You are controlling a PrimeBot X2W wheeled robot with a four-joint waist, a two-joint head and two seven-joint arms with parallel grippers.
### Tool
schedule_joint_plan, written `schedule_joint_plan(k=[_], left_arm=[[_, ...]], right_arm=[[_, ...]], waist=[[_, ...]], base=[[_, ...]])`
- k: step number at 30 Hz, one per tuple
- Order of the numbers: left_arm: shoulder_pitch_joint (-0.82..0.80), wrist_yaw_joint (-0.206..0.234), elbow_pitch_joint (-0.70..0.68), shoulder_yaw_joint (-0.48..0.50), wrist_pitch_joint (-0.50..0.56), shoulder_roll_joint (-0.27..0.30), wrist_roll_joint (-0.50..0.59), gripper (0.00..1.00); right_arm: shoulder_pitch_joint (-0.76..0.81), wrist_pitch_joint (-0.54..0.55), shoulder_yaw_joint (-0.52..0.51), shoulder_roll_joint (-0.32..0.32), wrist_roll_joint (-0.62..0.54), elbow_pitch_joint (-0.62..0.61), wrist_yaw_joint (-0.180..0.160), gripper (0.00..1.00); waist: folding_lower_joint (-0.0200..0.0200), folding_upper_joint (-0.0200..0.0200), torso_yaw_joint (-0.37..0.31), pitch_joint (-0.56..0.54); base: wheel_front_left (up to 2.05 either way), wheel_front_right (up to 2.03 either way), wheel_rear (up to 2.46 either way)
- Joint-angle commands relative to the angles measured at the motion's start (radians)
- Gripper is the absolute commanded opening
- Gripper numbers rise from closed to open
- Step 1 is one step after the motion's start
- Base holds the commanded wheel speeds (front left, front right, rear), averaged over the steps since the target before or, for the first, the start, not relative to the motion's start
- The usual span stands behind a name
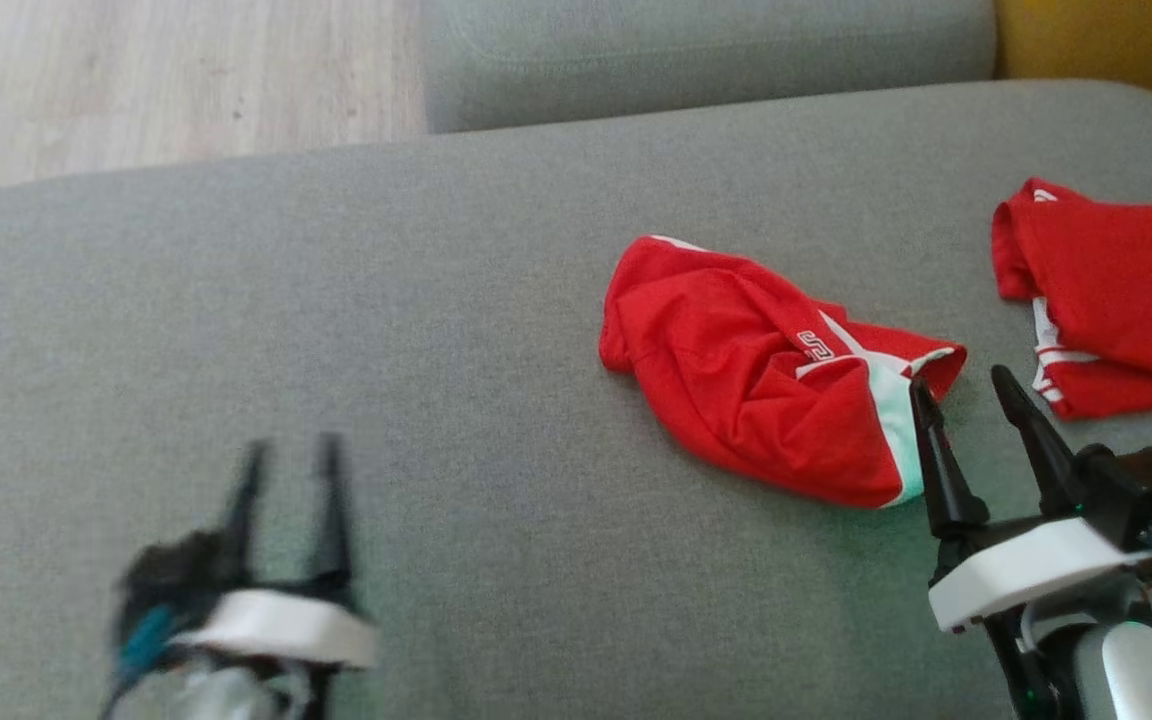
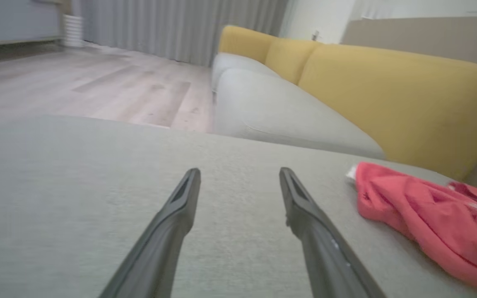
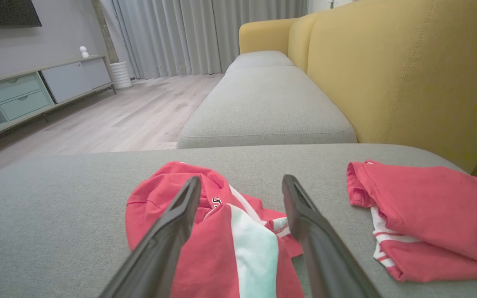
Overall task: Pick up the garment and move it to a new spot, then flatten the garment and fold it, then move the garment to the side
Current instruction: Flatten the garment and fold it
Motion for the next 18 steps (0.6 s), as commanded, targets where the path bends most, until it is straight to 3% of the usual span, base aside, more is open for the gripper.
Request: schedule_joint_plan(k=[1,7,18], left_arm=[[-0.086,-0.019,-0.014,-0.008,0.018,-0.015,0.016,1.0],[-0.3,-0.091,0.166,-0.201,0.125,-0.105,0.023,1.0],[-0.558,-0.108,0.444,-0.331,0.143,-0.13,-0.053,1.0]], right_arm=[[-0.049,-0.003,0.027,-0.004,-0.004,-0.036,-0.001,1.0],[-0.096,-0.012,0.061,0.003,0.009,-0.024,-0.001,1.0],[-0.174,-0.068,0.115,0.025,0.029,0.031,-0.001,1.0]], waist=[[0.0001,-0.0001,-0.009,0.022],[0.0001,-0.0001,-0.065,0.106],[0.0001,-0.0001,-0.219,0.209]], base=[[0.0,0.0,0.0],[0.0,0.0,0.0],[0.0,0.0,0.0]])
